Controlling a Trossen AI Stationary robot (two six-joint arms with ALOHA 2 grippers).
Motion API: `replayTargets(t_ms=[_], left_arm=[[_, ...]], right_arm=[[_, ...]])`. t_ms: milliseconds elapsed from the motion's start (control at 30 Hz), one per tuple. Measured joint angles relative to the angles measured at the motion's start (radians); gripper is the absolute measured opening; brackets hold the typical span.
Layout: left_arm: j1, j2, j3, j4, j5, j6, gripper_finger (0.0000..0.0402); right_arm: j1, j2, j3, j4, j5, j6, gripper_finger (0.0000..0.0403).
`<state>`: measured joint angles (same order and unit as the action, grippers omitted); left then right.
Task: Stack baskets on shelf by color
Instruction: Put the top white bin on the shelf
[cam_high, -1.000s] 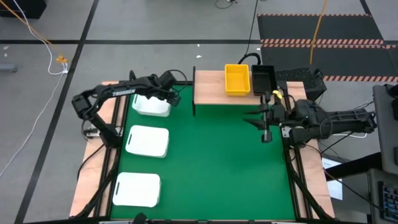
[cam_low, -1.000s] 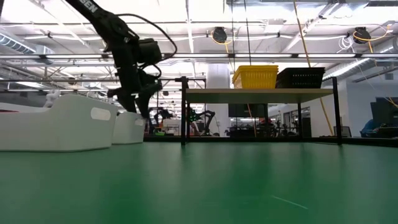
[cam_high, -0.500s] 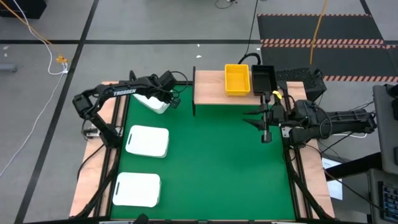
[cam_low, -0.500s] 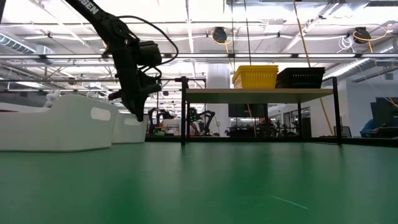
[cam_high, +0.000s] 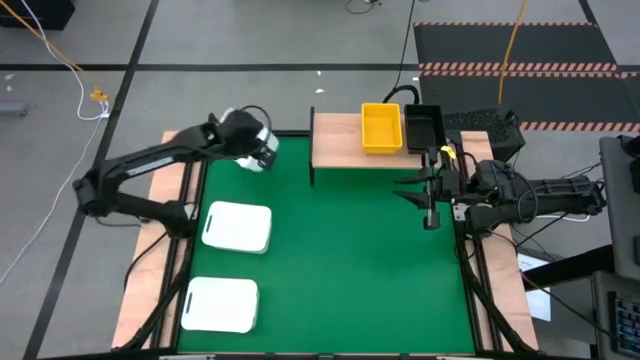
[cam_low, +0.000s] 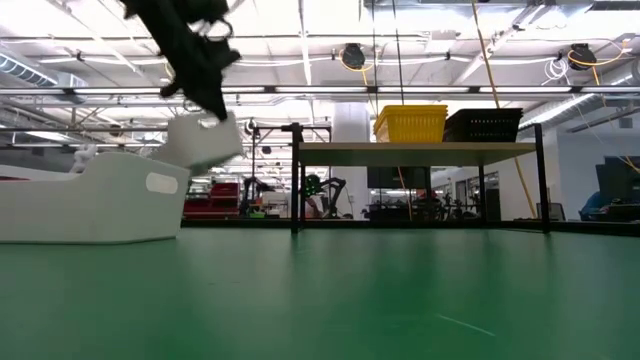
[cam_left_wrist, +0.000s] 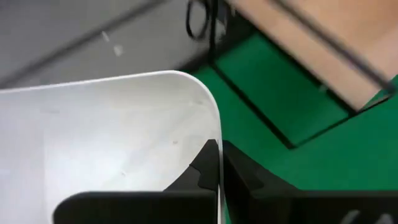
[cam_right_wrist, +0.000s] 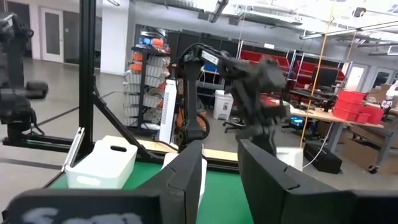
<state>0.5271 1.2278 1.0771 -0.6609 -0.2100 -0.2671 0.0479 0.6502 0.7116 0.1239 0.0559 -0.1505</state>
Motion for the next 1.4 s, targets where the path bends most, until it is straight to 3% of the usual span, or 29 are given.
replayTargets(t_ms=[133, 233, 433, 700, 1000, 1267, 1400], left_arm=[[-0.065, -0.051, 0.088, 0.004, -0.121, 0.137, 0.0003], [-0.122, -0.028, 0.203, 0.006, -0.152, 0.228, 0.0003], [-0.222, 0.16, 0.483, -0.003, -0.148, 0.437, 0.0002], [-0.279, 0.454, 0.792, -0.12, -0.051, 0.737, 0.0001], [-0.272, 0.674, 1.001, -0.235, 0.011, 0.807, 0.0001], [-0.233, 0.765, 1.044, -0.28, 0.072, 0.786, 0.0001], [-0.218, 0.763, 1.041, -0.272, 0.165, 0.752, 0.0003]], right_arm=[[0.0, 0.007, 0.0, 0.028, 0.0, -0.009, 0.01], [0.0, 0.017, 0.0, 0.048, 0.0, -0.021, 0.01], [0.0, 0.036, 0.001, 0.08, -0.001, -0.044, 0.01], [0.0, 0.023, 0.001, 0.047, -0.004, -0.053, 0.01], [0.0, 0.022, 0.001, 0.05, -0.004, -0.069, 0.01], [0.0, 0.022, 0.001, 0.048, -0.004, -0.061, 0.01], [0.0, 0.022, 0.001, 0.045, -0.004, -0.061, 0.01]])
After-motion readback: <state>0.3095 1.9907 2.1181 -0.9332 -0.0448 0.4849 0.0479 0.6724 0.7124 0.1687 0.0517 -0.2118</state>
